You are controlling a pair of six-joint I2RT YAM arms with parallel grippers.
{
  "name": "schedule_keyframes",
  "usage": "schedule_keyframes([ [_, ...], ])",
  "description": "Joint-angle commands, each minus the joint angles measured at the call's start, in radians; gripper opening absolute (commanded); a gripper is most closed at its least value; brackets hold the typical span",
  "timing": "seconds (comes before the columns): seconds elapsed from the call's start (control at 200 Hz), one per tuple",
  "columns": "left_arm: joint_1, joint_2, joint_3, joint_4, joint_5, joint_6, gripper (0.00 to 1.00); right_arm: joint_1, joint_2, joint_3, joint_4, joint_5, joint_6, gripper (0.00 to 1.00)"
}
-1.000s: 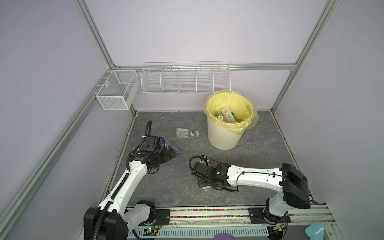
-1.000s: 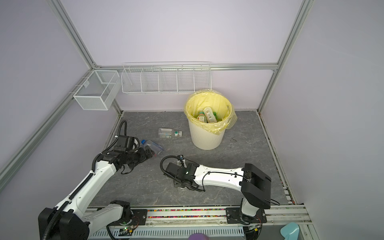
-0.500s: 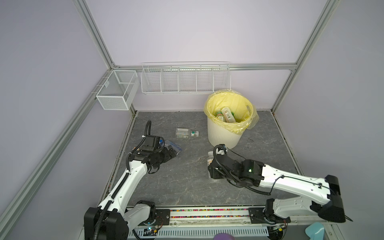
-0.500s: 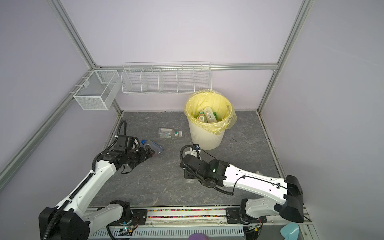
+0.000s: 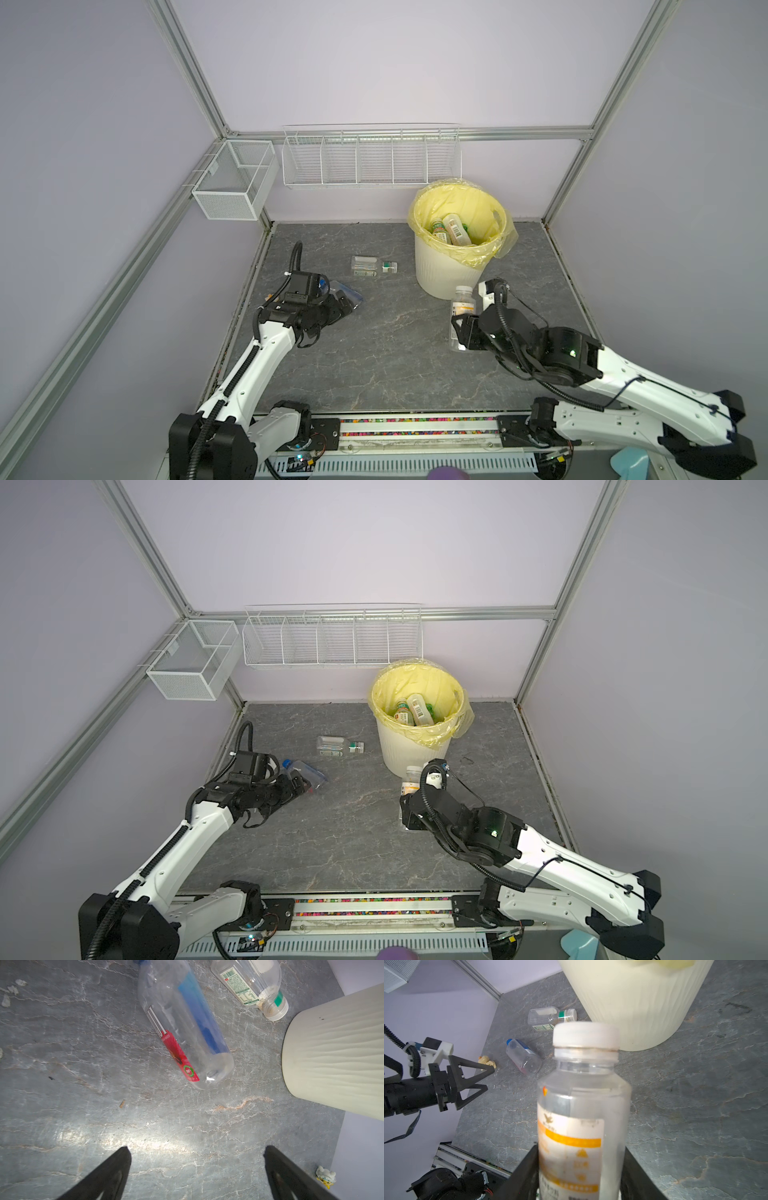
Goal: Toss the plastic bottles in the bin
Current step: 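Lift the tea bottle with the right gripper and draw it back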
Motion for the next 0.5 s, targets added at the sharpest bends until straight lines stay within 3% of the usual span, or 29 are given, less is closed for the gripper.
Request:
schedule_keyframes([
  [0.0, 0.006, -0.002, -0.004, 0.003, 0.007, -0.002, 1.00, -0.015, -0.048, -0.007, -0.053, 0.053, -0.020, 0.56],
  [0.5, 0.005, -0.001, -0.026, 0.017, 0.007, -0.008, 1.00, -0.023, -0.327, -0.045, -0.163, 0.152, -0.013, 0.57],
])
